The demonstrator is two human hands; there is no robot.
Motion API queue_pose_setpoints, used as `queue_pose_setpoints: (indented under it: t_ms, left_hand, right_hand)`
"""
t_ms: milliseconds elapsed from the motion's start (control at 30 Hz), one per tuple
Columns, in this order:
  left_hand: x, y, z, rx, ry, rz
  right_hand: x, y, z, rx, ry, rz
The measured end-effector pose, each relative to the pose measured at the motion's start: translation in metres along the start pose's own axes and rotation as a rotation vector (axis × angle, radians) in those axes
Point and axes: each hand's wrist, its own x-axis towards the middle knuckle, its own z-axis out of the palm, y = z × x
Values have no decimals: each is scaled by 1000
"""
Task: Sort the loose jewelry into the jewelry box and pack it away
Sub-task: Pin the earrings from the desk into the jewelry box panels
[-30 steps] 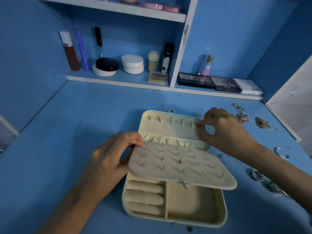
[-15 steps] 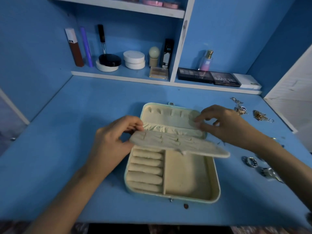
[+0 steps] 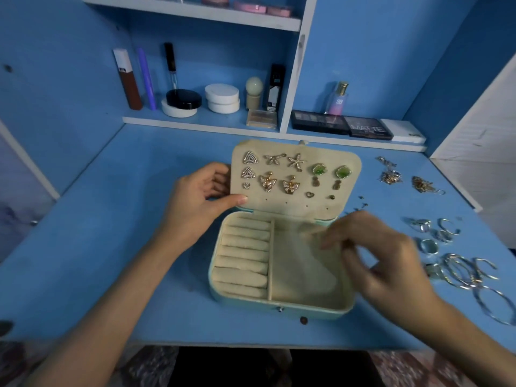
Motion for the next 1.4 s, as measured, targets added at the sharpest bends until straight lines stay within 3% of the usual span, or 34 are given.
queue_pose_setpoints:
  t_ms: [100,233,567,833,967,1033,1100,1233,1400]
  left_hand:
    - [-1,-4,2,-47,19,-22]
    - [0,-6,4,-73,6,-37]
    - [0,-7,4,-97,1,-28]
    - [0,-6,3,-102,-12,-32]
    - [1,-8,3,-94,-16,-44]
    - [2,-9,3,-74,-17,-49]
    - [3,-10,3,-61,-23,-56]
    - [4,-13,3,-45,-52,-60]
    - [4,-16,4,-28,-47,-33]
  right_hand:
    - [-1,2,17,-159,-209,-3]
    - [-3,8,22,-288,-314,5]
    - [11,16,13,-173,-545,-29]
    - [10,18,13,-174,-477,-66]
    - [12,22,2,2,-80,-13]
    - [14,35,-7,30,120,107]
    - [17,55,-17,-5,216,275]
    - [19,85,-26,-125,94,465]
    - [18,88,-28,-197,-4,525]
